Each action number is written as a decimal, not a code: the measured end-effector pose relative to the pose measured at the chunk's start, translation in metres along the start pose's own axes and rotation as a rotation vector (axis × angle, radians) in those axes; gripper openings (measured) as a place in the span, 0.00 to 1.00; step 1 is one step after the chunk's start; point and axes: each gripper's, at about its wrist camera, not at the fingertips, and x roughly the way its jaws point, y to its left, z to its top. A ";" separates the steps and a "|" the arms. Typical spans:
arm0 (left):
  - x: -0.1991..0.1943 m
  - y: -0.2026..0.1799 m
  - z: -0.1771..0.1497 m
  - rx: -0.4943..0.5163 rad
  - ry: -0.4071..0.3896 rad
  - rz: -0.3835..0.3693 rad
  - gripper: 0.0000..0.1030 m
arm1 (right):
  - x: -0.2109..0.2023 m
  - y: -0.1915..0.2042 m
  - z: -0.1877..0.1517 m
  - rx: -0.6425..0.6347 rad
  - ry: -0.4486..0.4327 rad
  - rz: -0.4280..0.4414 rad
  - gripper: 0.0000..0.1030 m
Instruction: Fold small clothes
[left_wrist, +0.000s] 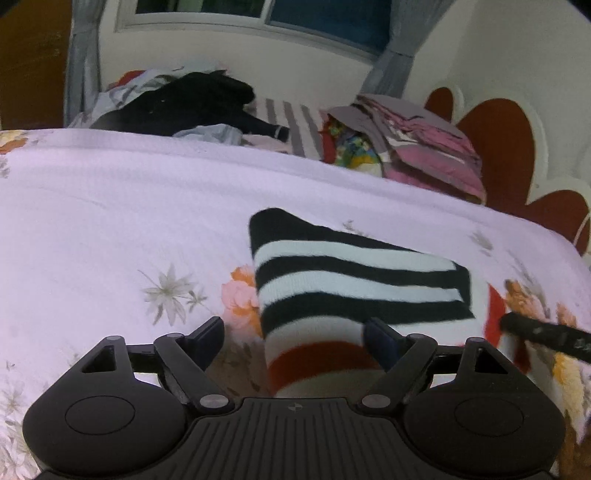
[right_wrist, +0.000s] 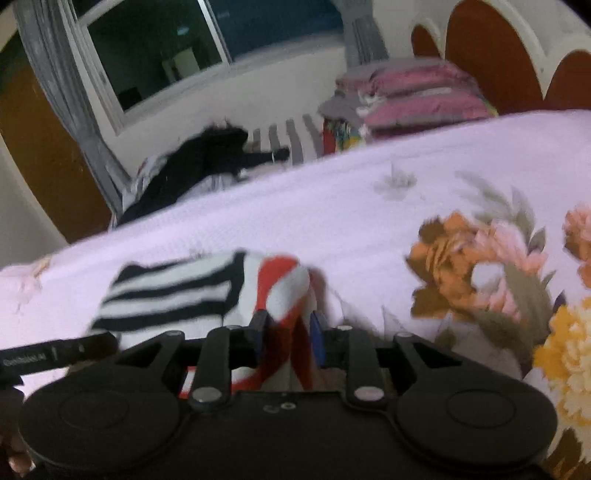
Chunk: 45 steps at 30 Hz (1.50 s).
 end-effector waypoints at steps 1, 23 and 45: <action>0.005 0.001 0.000 -0.005 0.014 -0.001 0.80 | 0.002 0.004 0.002 -0.006 0.005 0.010 0.24; -0.042 -0.010 -0.036 0.029 0.038 -0.040 0.80 | -0.035 0.037 -0.030 -0.180 0.050 0.024 0.27; -0.083 -0.013 -0.072 0.032 0.055 -0.028 0.80 | -0.085 0.033 -0.073 -0.213 0.066 0.022 0.30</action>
